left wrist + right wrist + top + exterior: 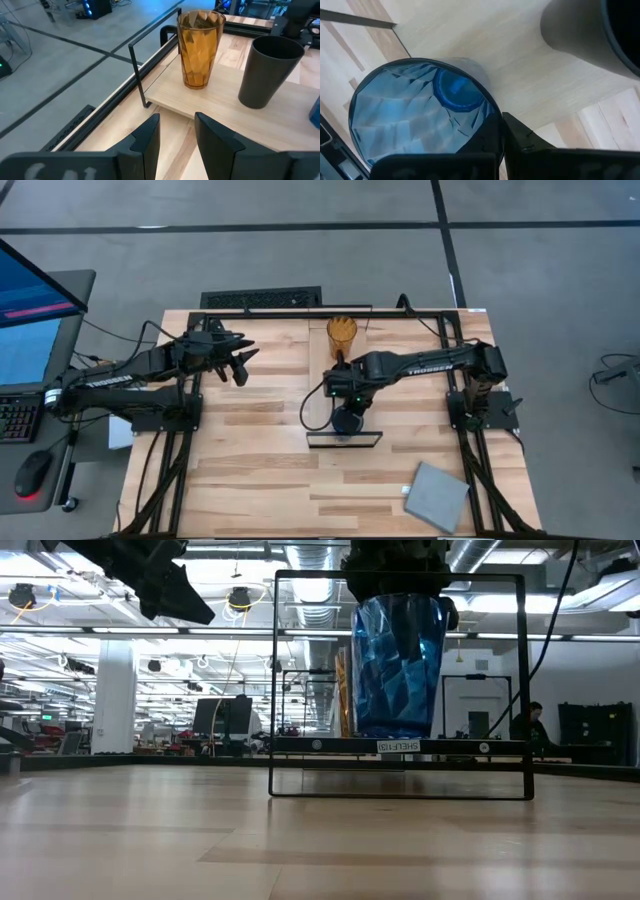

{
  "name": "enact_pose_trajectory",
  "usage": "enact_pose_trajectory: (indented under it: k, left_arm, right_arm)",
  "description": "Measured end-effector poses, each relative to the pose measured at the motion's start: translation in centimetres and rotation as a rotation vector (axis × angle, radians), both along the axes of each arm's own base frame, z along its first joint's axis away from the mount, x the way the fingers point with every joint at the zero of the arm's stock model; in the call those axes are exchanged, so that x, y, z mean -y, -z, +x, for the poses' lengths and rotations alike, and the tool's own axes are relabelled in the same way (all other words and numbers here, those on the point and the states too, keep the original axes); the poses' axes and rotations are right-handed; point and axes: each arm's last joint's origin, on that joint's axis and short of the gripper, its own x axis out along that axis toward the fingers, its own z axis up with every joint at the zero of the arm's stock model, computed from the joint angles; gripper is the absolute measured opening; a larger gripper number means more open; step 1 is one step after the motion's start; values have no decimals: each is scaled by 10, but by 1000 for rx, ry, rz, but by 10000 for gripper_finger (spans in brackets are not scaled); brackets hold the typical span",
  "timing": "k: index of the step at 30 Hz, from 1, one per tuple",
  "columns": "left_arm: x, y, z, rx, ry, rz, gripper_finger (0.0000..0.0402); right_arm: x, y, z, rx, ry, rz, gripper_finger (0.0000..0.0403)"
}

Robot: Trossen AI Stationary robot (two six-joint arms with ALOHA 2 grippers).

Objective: Stack small to large cups/mugs on shelf
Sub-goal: Put the blue cup on the shelf

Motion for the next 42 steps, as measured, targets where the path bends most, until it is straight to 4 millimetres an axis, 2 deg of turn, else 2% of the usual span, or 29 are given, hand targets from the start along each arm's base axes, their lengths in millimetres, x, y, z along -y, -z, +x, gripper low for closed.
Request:
enact_pose_trajectory:
  k: [5,13,34,42]
  left_arm:
    - [0,0,0,3,-1,-1,114]
    - [0,0,0,4,-1,-1,114]
    - [0,0,0,-2,3,10,114]
    - [0,0,0,-3,4,12,114]
  right_arm:
    - [0,0,-1,-7,-4,-1,14]
    - [1,1,1,7,-2,-1,36]
    - [1,-1,0,9,-5,1,41]
    - [1,-1,0,10,-5,1,77]
